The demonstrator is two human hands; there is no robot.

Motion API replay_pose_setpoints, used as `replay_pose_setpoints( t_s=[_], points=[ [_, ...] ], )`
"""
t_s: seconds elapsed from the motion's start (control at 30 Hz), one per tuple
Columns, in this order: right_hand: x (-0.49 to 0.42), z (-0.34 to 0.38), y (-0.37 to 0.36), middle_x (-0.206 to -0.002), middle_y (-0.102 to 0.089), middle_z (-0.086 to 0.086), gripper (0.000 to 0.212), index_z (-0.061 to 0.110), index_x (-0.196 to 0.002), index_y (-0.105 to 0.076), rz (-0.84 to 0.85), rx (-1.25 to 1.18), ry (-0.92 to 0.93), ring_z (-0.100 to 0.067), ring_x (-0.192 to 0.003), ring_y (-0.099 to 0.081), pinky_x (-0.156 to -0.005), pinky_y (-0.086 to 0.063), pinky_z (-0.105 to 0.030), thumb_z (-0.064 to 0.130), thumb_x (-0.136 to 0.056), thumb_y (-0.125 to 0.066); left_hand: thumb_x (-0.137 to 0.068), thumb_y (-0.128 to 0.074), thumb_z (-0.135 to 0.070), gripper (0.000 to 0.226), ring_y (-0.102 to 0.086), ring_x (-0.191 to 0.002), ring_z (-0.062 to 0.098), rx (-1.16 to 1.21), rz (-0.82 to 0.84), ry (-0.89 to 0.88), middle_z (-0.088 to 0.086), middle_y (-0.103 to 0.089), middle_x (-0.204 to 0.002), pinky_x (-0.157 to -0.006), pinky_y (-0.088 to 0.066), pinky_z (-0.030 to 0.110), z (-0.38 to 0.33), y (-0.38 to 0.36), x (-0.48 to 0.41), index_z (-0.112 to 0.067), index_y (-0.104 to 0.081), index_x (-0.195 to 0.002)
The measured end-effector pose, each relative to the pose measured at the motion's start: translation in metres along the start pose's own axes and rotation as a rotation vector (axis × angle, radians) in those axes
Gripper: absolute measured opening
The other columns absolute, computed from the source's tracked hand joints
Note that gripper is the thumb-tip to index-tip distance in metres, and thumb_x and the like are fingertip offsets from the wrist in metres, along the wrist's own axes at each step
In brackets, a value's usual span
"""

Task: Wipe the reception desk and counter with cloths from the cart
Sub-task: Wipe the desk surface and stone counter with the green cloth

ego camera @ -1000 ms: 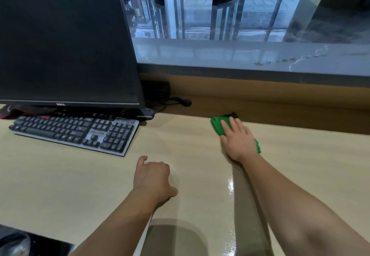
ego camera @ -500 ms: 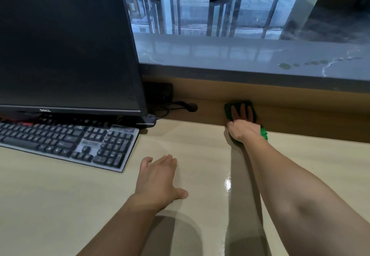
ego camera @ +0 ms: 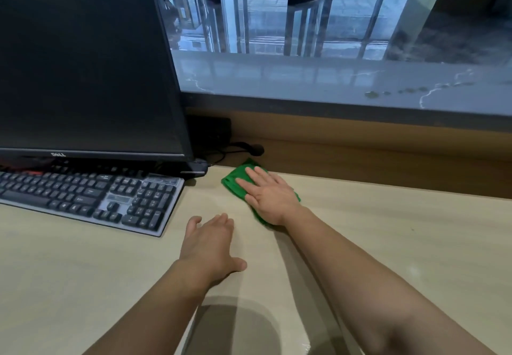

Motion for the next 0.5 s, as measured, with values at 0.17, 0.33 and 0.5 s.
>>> replay_pose_setpoints(
  t_s=[0.17,0.33,0.5],
  points=[
    [0.048,-0.078,0.005,-0.164,-0.009,0.003,0.052,0.036,-0.155,-0.007,-0.054,0.02,-0.274,-0.018,-0.149,-0.01,-0.118,-0.01,-0.036,0.044,-0.104,-0.016,-0.077,-0.062,-0.063,0.082,-0.022,-0.144,0.009,-0.048,0.064,0.025,-0.004,-0.025,-0.157,-0.117,0.001,0.042,-0.005,0.005,0.0,-0.022,-0.036,-0.143],
    [0.118,-0.151,0.008,-0.163,-0.014,-0.002,0.052,0.03,-0.155,-0.013,-0.1,0.005,-0.58,-0.021,-0.148,-0.012,-0.119,-0.014,-0.038,0.041,-0.104,-0.016,-0.08,-0.061,-0.059,0.067,-0.031,-0.138,0.011,-0.082,0.016,0.03,-0.005,-0.039,-0.146,-0.116,0.0,0.045,-0.012,0.008,0.007,-0.023,-0.044,-0.135],
    [0.144,-0.15,-0.002,-0.164,0.0,-0.003,0.055,0.03,-0.156,-0.007,-0.117,-0.085,-0.776,-0.021,-0.151,0.002,-0.12,-0.007,-0.04,0.039,-0.104,-0.019,-0.089,-0.054,-0.049,0.064,-0.025,-0.142,0.01,-0.071,-0.027,-0.052,-0.005,-0.035,-0.15,-0.116,0.002,0.044,-0.033,0.0,0.025,-0.022,-0.034,-0.144]
  ],
)
Point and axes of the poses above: each hand's wrist, its own x-axis away from the middle knuckle, its own y-axis out of the back of the hand, z = x × y, the point moved 1 cm from there along -x, towards the middle knuckle
